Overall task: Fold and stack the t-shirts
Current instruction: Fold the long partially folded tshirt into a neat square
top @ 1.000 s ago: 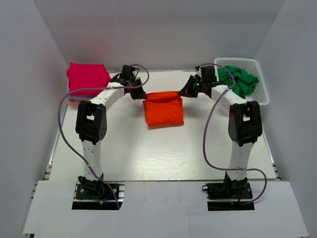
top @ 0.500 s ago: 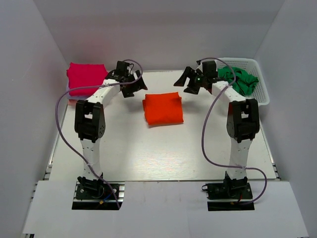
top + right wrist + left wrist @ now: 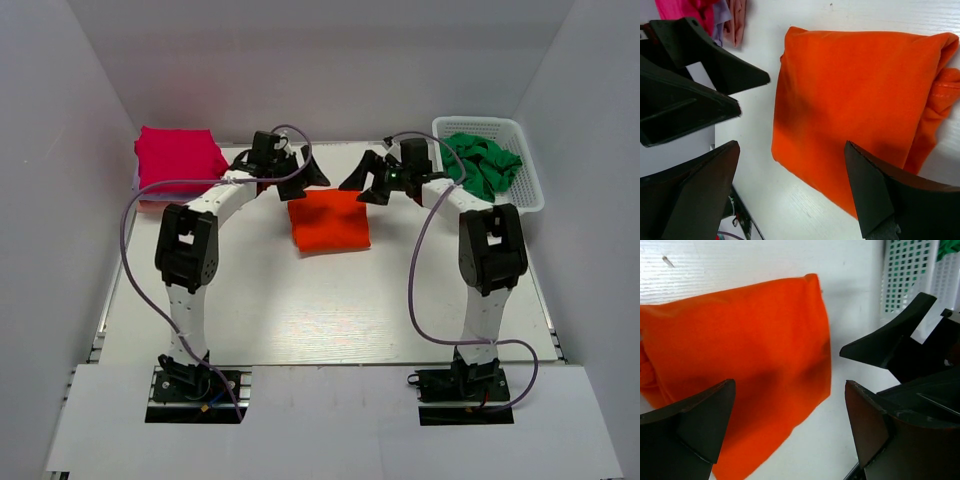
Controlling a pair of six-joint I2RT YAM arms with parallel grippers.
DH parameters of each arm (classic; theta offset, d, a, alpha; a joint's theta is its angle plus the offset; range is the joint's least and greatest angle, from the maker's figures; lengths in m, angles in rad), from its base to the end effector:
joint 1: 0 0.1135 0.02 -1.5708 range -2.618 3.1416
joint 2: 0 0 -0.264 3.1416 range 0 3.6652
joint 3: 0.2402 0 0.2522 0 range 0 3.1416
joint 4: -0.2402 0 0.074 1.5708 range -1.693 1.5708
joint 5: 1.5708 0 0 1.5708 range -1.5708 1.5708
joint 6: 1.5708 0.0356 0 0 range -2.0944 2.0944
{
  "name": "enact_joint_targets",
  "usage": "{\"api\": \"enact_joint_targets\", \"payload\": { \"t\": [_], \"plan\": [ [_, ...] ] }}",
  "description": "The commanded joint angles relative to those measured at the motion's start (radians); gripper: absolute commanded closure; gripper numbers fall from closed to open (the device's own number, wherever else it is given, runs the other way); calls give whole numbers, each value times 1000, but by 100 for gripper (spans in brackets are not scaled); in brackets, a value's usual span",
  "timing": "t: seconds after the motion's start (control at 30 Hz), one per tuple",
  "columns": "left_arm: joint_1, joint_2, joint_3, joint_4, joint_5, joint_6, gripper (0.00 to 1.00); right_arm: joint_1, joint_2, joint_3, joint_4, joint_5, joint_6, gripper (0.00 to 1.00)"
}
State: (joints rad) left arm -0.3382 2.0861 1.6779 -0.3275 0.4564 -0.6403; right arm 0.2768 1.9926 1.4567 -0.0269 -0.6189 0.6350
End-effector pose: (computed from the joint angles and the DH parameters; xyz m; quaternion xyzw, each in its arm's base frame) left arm 0.4451 -0.1732 0.2299 -0.0433 0.8941 -0.3682 0.2515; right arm 0.4334 0.1446 0.2259 0.0039 0.8469 0.4420 0.2956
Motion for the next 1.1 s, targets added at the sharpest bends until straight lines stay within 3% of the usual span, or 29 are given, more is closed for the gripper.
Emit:
{"api": "enact_joint_targets", "payload": {
  "t": [0.0, 0.17, 0.4, 0.6, 0.7, 0.87, 0.97, 1.07],
  "plan": [
    [-2, 54, 8, 16, 42, -16, 0, -2, 53, -5, 99, -54, 23, 9],
    [16, 120, -3, -44, 33, -5, 0, -7, 126, -19, 104, -91, 35, 9],
    [16, 131, 51, -103, -7, 25, 0, -2, 111, 13, 38, -73, -47, 9],
    [4, -33, 109, -122, -123, 60, 0, 4, -46, -2, -8, -25, -84, 9],
    [-7, -134, 62, -119, -87, 70, 0, 13, -152, -96, 15, -27, -80, 9],
    [-45, -259, -165, 10, 4, 1, 0, 39, -273, -243, 137, -65, -67, 9],
    [-70, -245, -248, 126, 53, -54, 0, 56, -273, -305, 210, -116, -60, 9],
    [-100, -166, -187, 131, 88, -64, 0, 70, -261, -387, 313, -176, -63, 9]
  ]
}}
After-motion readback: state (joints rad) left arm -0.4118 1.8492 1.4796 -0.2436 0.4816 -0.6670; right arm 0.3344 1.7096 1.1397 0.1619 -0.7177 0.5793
